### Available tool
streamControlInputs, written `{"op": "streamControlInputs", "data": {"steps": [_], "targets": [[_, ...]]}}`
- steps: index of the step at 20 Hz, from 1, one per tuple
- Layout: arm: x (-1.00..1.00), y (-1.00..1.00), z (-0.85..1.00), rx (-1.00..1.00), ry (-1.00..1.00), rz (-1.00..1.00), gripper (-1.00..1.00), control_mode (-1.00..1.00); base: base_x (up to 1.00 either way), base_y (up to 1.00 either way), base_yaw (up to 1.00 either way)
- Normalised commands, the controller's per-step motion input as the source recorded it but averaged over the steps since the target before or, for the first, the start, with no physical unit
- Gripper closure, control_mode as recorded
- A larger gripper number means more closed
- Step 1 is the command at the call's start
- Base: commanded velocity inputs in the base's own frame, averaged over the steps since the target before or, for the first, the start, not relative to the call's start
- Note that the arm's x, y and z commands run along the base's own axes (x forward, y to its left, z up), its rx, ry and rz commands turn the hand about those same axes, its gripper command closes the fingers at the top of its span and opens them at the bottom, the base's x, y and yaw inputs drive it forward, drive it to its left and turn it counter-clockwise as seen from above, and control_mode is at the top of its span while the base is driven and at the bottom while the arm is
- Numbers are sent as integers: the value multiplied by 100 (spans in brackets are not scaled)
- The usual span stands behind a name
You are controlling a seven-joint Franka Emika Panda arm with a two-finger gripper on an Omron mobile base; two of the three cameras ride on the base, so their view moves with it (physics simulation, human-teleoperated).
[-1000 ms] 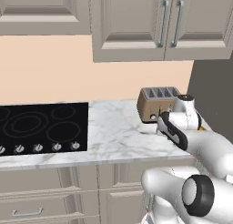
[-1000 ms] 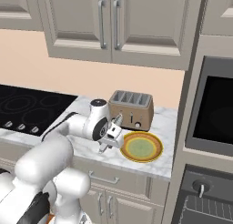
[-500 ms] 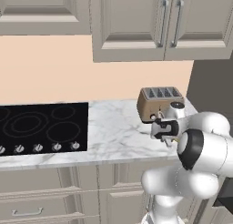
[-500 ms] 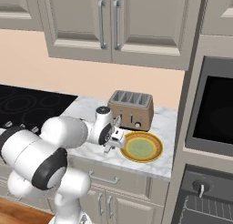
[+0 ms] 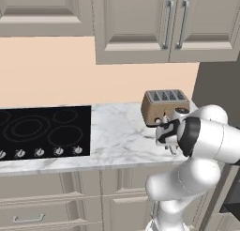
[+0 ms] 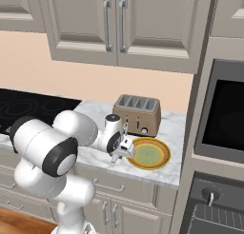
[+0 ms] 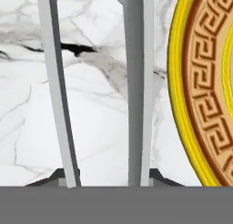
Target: Pick up the tongs from the counter and place them near the plate next to the oven.
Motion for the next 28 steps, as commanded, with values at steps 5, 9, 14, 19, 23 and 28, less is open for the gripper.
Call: {"op": "streamControlInputs", "data": {"steps": [5, 9, 14, 19, 23, 28], "targets": [[8, 0, -37, -2, 0, 0, -100, -100, 0, 0, 0], [-1, 0, -4, -1, -7, 0, -100, -100, 0, 0, 0], [-10, -1, 36, 3, -29, 0, -100, -100, 0, 0, 0], [-43, 0, 96, 5, -39, 2, -100, -100, 0, 0, 0], [-80, 0, 100, 0, -30, 9, -100, -100, 0, 0, 0], [-100, 0, 97, -3, -24, 9, -100, -100, 0, 0, 0]]}}
